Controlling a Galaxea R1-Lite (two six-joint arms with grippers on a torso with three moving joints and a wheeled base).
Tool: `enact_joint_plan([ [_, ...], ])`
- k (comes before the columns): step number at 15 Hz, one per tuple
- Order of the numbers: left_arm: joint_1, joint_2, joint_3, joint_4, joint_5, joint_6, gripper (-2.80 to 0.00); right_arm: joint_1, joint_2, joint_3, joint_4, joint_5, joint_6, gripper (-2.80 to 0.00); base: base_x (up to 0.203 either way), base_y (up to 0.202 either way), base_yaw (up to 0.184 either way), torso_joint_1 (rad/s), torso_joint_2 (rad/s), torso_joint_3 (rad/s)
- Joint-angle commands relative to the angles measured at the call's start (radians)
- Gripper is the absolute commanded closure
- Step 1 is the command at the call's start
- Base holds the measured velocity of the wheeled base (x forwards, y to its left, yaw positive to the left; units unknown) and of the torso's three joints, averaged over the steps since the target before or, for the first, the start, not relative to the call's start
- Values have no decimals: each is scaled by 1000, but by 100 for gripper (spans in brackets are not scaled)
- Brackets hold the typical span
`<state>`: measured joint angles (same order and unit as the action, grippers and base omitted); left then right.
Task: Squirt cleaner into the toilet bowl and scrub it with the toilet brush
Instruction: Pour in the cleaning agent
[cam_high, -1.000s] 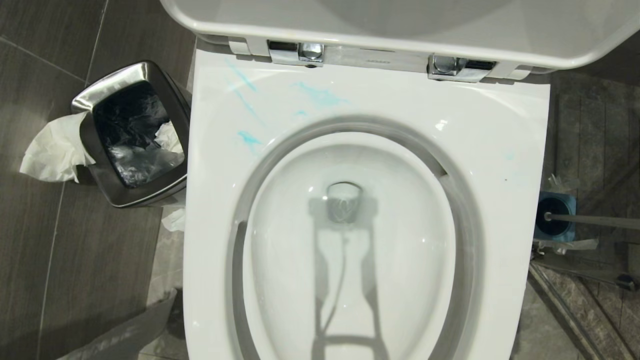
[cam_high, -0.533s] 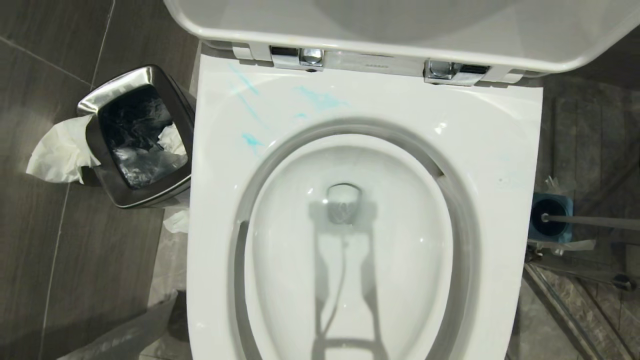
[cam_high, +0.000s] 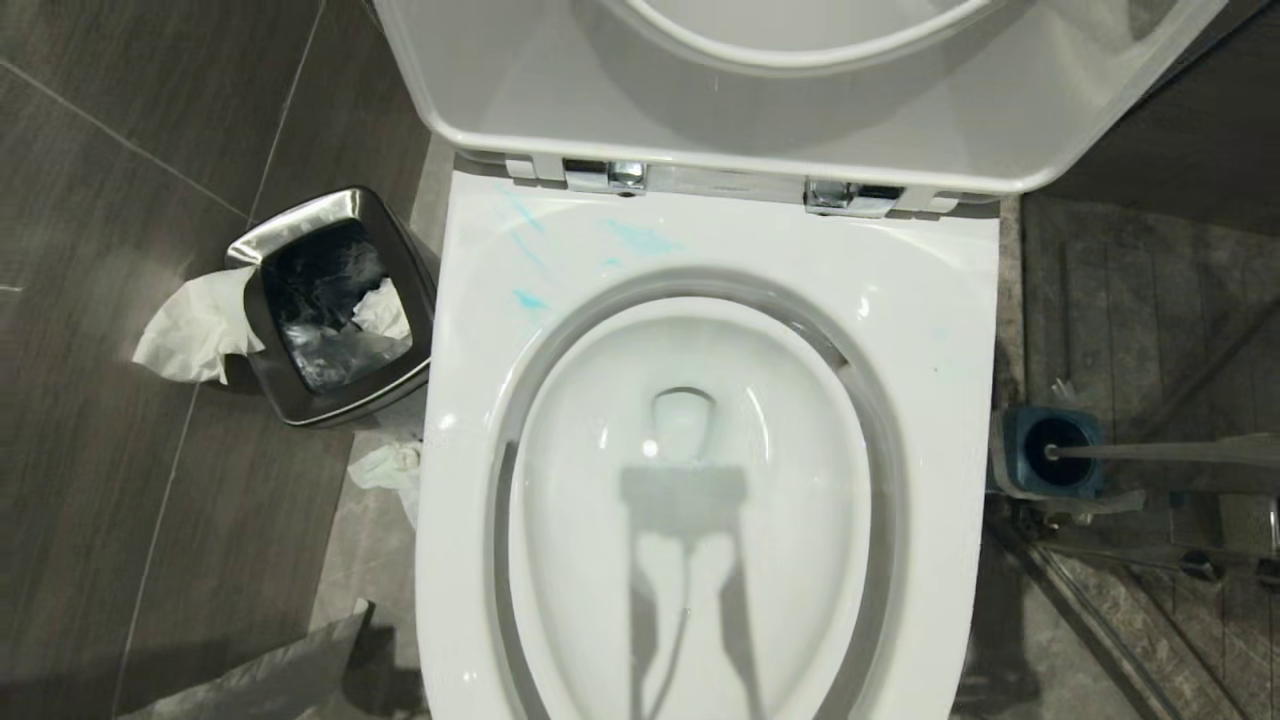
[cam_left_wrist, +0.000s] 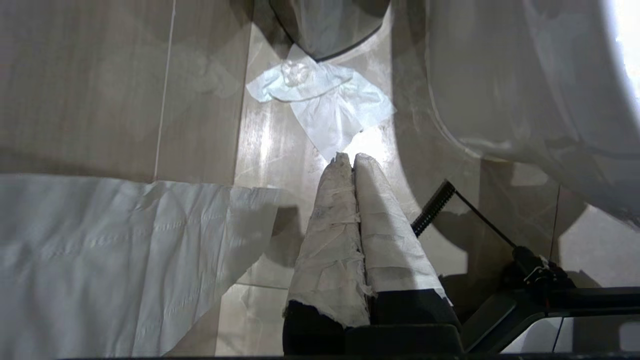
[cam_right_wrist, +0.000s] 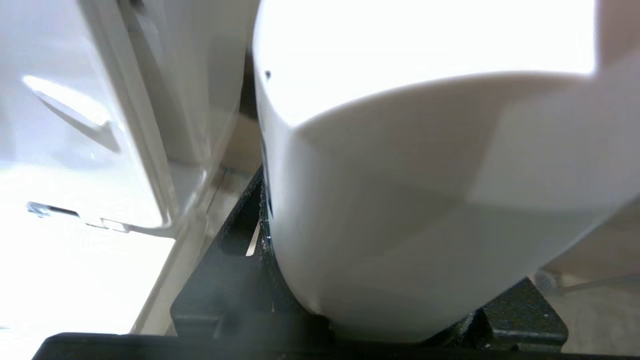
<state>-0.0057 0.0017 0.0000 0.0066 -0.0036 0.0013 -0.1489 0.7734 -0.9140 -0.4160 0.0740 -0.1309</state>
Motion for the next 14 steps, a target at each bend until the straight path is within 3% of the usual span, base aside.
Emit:
enact_joint_plan([
  [1, 0, 1, 2, 1, 0, 0, 0, 0, -5, 0, -3, 0, -3, 0, 0, 0, 0, 1, 3, 197],
  [14, 0, 1, 2, 0, 1, 0, 0, 2, -5, 40, 62, 9, -7, 0, 0, 0, 0, 1, 2, 203],
])
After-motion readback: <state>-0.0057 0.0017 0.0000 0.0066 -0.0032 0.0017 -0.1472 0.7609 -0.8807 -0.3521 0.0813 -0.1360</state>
